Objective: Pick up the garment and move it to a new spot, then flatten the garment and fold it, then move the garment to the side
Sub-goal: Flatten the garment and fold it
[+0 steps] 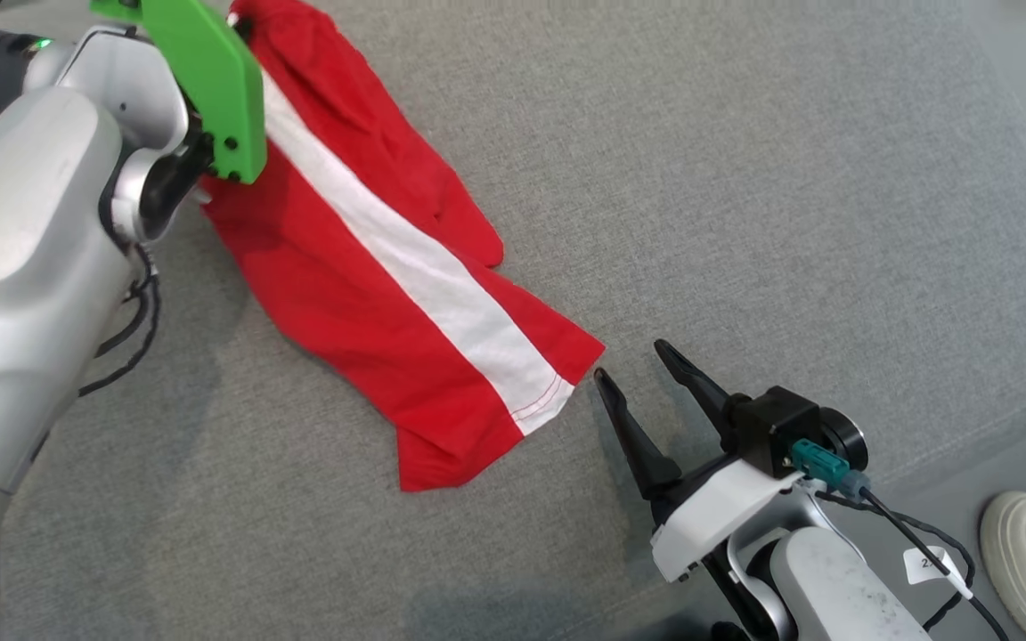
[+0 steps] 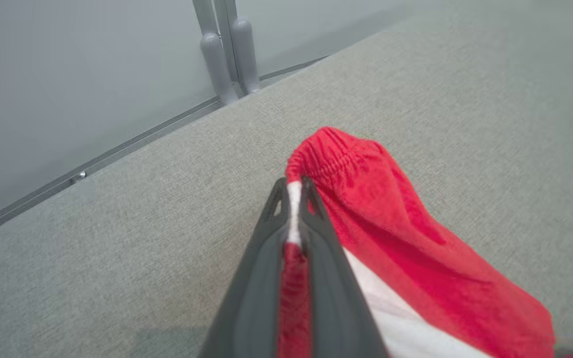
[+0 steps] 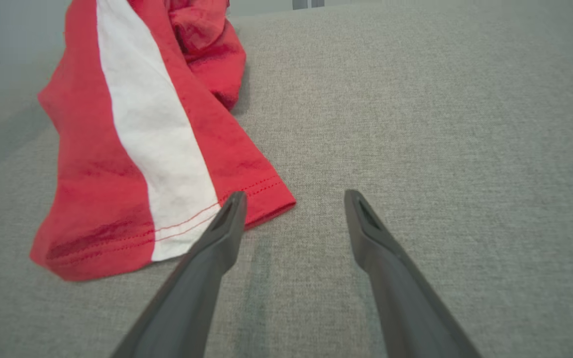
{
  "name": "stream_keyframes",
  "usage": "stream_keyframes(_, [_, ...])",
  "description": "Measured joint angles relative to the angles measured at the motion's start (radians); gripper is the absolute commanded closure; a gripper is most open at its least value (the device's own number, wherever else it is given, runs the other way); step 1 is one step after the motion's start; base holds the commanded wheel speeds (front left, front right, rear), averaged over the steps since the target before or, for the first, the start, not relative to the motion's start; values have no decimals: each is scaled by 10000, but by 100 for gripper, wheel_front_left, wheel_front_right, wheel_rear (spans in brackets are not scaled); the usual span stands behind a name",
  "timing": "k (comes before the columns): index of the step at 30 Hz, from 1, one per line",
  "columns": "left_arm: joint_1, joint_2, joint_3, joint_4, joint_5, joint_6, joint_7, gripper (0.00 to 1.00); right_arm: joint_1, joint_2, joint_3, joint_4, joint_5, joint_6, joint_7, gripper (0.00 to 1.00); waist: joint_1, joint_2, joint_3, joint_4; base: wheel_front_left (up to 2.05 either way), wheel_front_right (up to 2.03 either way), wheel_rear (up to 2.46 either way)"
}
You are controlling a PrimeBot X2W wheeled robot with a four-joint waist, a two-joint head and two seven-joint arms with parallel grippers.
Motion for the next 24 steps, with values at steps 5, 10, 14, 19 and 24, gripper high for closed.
stream_keyframes(5, [-122, -500, 493, 127, -33, -44, -1542, 100, 87, 4, 48, 36, -12, 0, 115, 0, 0, 0, -630, 177, 0, 0, 0])
stream_keyframes(10, [-299, -1264, 1177, 307, -196, 267, -3126, 100, 356, 4, 4, 88, -27, 0, 270, 0, 0, 0, -1187, 254, 0, 0, 0])
stream_keyframes(14, [-279, -1662, 1586, 525, -374, 805, -3829, 100, 554, 2, -268, 6, -127, 0, 322, 0, -1, 0, -1575, 374, 0, 0, 0])
stream_keyframes(19, [705, -1875, 1929, 585, -815, 1227, -4311, 100, 816, 2, -625, -203, -293, 0, 433, 0, -1, 0, -1841, 824, 0, 0, 0])
stream_keyframes(24, [2310, -1781, 1898, 355, -1198, 1266, -4439, 100, 1085, 4, -840, -376, -387, 0, 596, 0, -1, 0, -2056, 1453, 0, 0, 0])
